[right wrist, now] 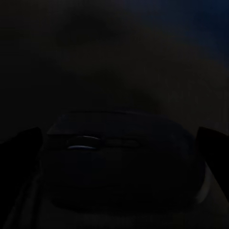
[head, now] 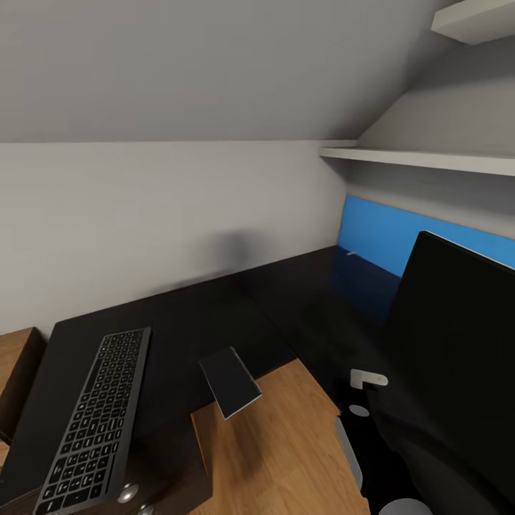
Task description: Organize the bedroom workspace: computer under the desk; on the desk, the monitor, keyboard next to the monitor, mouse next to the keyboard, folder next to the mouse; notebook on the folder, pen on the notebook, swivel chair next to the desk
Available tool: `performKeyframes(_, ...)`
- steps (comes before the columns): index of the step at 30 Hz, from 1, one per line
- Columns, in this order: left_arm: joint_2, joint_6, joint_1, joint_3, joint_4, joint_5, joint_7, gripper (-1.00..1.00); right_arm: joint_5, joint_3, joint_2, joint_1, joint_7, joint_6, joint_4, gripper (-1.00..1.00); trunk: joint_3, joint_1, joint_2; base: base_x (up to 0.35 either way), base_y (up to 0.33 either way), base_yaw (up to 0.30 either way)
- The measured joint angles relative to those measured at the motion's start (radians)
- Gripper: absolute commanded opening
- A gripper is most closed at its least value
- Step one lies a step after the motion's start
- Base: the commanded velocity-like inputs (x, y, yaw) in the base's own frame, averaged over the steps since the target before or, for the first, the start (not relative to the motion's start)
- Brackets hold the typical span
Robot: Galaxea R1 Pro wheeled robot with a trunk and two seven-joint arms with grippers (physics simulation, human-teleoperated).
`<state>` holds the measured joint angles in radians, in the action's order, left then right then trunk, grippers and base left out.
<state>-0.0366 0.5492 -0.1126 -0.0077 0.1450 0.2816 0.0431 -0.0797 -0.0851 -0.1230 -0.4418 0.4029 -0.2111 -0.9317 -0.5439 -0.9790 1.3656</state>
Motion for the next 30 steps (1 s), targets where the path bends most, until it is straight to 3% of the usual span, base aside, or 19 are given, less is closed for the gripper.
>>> performKeyframes(13,-0.001,0.000,0.000,0.000,0.000,0.000,0.000,1.00,0.013,0.001,-0.003,0.000,0.002,-0.016,-0.021,-1.00,-0.005,0.000,0.000,0.000,0.000,0.057)
performKeyframes(17,0.000,0.000,0.000,0.000,-0.001,0.000,0.000,1.00,0.015,0.019,-0.013,0.001,0.003,-0.096,-0.073,-1.00,-0.005,0.000,0.000,0.000,0.000,0.001)
performKeyframes(24,0.000,0.000,0.000,0.000,0.000,0.000,-0.001,1.00,0.018,0.050,-0.045,0.001,0.005,-0.322,-0.278,-1.00,-0.005,0.000,0.000,0.000,0.000,0.000)
performKeyframes(27,0.000,0.000,0.000,0.000,-0.001,0.000,-0.001,1.00,0.019,0.083,-0.051,0.001,0.004,-0.395,-0.349,-1.00,-0.005,0.000,0.000,0.000,0.000,0.000)
performKeyframes(30,0.000,0.000,0.000,0.000,-0.001,0.000,-0.001,1.00,0.019,0.123,-0.052,0.001,0.002,-0.420,-0.368,-1.00,-0.006,0.000,0.000,0.000,0.000,0.000)
